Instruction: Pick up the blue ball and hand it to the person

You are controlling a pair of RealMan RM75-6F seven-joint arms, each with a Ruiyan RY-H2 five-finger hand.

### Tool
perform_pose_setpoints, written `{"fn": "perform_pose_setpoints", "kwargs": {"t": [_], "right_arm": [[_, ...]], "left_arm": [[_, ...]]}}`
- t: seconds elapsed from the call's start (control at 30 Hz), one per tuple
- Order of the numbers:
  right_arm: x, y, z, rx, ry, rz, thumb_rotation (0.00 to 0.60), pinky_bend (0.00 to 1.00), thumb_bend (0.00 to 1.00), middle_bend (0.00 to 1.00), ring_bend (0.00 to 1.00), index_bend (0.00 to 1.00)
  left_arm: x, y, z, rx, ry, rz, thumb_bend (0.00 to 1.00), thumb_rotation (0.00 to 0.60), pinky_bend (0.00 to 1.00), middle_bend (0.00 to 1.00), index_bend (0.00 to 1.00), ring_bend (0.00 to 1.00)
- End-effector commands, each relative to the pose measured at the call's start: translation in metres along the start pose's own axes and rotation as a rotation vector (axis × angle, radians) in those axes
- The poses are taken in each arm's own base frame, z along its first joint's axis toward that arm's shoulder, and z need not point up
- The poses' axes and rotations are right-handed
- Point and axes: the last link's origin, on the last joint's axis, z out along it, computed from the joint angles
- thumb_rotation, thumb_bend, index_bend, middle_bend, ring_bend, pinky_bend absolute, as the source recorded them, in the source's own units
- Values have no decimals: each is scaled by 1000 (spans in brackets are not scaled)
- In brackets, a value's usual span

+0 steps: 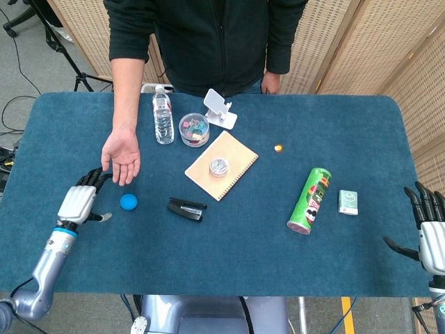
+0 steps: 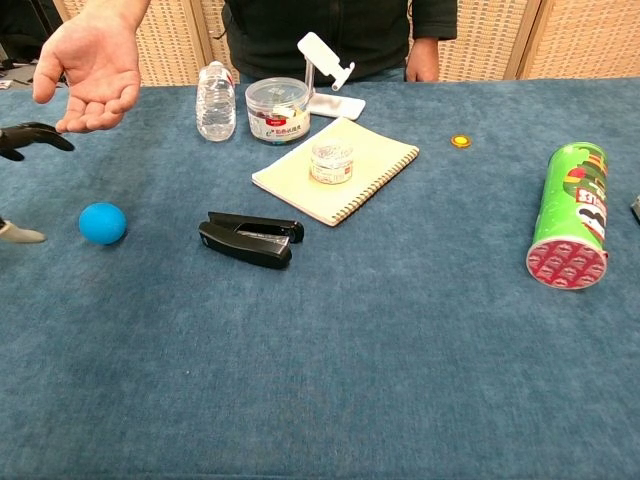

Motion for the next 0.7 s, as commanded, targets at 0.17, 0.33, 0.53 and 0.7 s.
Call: {"fn": "perform_pose_setpoints", "kwargs": {"t": [0.17, 0.33, 0.53, 0.7], "right_arm": [[-3, 2, 3, -11, -12, 3, 600, 0, 0, 0, 0, 0], [-4, 0, 4, 2, -27, 14, 600, 0, 0, 0, 0, 0], [-4, 0, 3, 6, -24, 15, 600, 0, 0, 0, 0, 0], [-3, 0, 2, 3, -22, 17, 600, 0, 0, 0, 0, 0]], "left_arm": [[-15, 18, 17, 6, -54, 43, 0, 600, 293, 212, 282, 111], [-27, 28, 21, 12, -39, 33, 37, 600, 392, 344, 380, 225], [-29, 29, 19, 11, 27, 46, 215, 600, 500, 565, 631, 408], [-22, 25, 13, 5, 54, 40, 293, 600, 505, 577, 647, 419]]}}
